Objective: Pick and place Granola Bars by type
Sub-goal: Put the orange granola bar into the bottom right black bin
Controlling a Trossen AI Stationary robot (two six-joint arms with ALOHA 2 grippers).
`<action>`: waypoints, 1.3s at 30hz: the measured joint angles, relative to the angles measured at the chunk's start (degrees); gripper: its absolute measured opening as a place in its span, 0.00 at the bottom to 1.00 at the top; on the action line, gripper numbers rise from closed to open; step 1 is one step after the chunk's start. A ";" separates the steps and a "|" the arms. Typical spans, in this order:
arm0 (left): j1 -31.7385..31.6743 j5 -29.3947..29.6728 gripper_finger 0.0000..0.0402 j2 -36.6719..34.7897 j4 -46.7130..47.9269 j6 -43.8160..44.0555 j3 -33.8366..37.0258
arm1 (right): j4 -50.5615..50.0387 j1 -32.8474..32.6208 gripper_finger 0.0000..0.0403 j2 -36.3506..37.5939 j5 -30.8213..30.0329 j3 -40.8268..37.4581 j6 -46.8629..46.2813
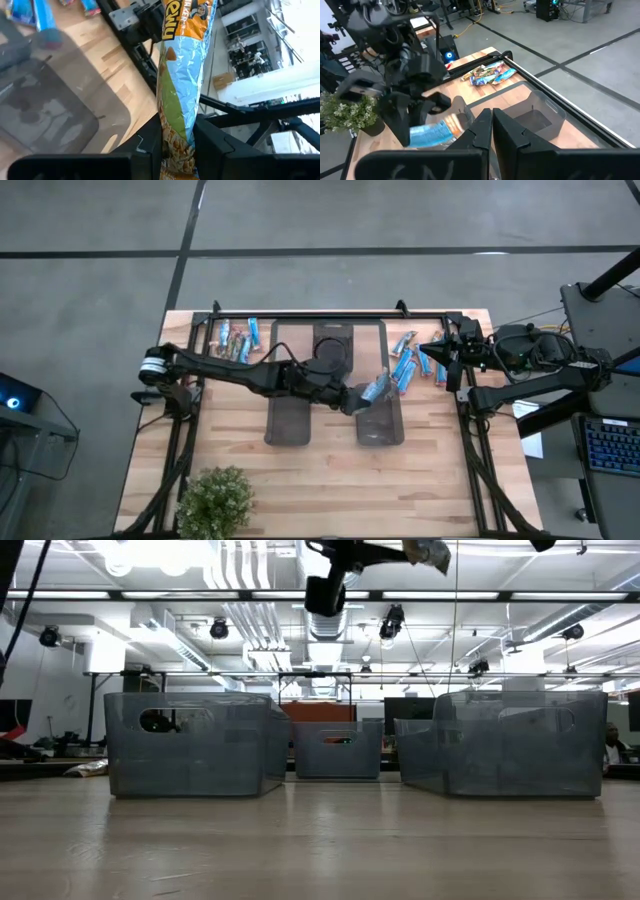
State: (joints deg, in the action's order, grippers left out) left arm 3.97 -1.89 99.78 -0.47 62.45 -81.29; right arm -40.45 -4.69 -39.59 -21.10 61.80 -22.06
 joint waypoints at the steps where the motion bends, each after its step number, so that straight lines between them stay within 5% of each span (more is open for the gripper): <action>1: 0.00 0.00 0.18 0.52 -0.06 1.30 -0.01 | 0.00 0.00 0.02 0.02 0.00 0.02 0.00; 21: 0.13 2.41 0.18 8.83 -4.55 25.65 -0.05 | -0.02 -0.02 0.02 0.02 0.00 0.02 1.82; 39: 1.29 9.95 0.18 12.93 -5.65 33.40 -0.09 | -0.04 -0.01 0.02 0.00 0.03 0.02 2.84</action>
State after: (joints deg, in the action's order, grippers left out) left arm 5.26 8.06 112.71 -6.12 95.85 -81.37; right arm -40.49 -4.70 -39.59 -21.07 61.82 -19.22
